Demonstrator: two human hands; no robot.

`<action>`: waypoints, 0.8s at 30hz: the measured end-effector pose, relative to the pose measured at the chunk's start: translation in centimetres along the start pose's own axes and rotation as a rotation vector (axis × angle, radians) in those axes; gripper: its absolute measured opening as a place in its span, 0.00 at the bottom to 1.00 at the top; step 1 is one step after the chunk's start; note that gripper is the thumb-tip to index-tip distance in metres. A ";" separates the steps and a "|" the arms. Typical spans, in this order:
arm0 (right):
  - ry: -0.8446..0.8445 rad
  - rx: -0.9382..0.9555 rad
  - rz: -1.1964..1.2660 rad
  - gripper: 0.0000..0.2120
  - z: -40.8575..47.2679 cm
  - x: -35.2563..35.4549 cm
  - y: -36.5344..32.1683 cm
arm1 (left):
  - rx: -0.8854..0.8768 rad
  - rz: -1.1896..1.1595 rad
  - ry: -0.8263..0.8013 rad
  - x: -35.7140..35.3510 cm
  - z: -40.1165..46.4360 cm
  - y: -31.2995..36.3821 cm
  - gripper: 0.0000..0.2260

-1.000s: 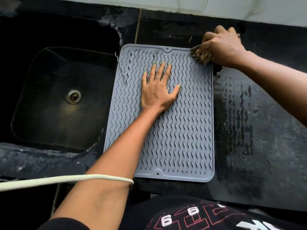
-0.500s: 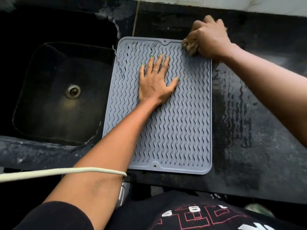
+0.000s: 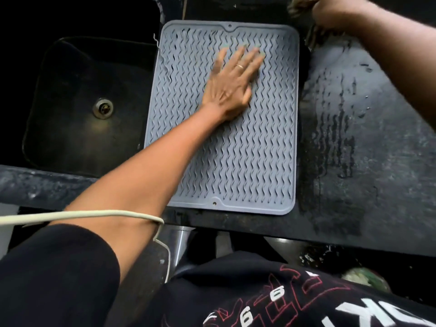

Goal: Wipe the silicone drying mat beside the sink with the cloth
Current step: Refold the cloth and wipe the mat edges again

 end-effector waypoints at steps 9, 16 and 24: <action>0.133 0.093 -0.101 0.20 -6.9 -5.3 -1.4 | 0.042 -0.195 -0.103 -0.2 0.1 2.9 0.26; 0.038 0.198 -0.022 0.15 -18.3 -5.7 -0.4 | 0.040 -0.183 -0.116 -0.3 0.1 3.1 0.26; -0.144 0.003 0.208 0.14 -17.2 -2.3 -0.2 | 0.050 -0.145 -0.214 1.2 0.0 3.8 0.26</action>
Point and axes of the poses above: each hand's wrist, its own z-axis towards the middle knuckle, its own x-axis out of the back of the hand, y = z × x, the point moved 3 cm from there along z, towards the middle knuckle, and after that the axes turned 2 degrees about -x, right-handed, at the moved point
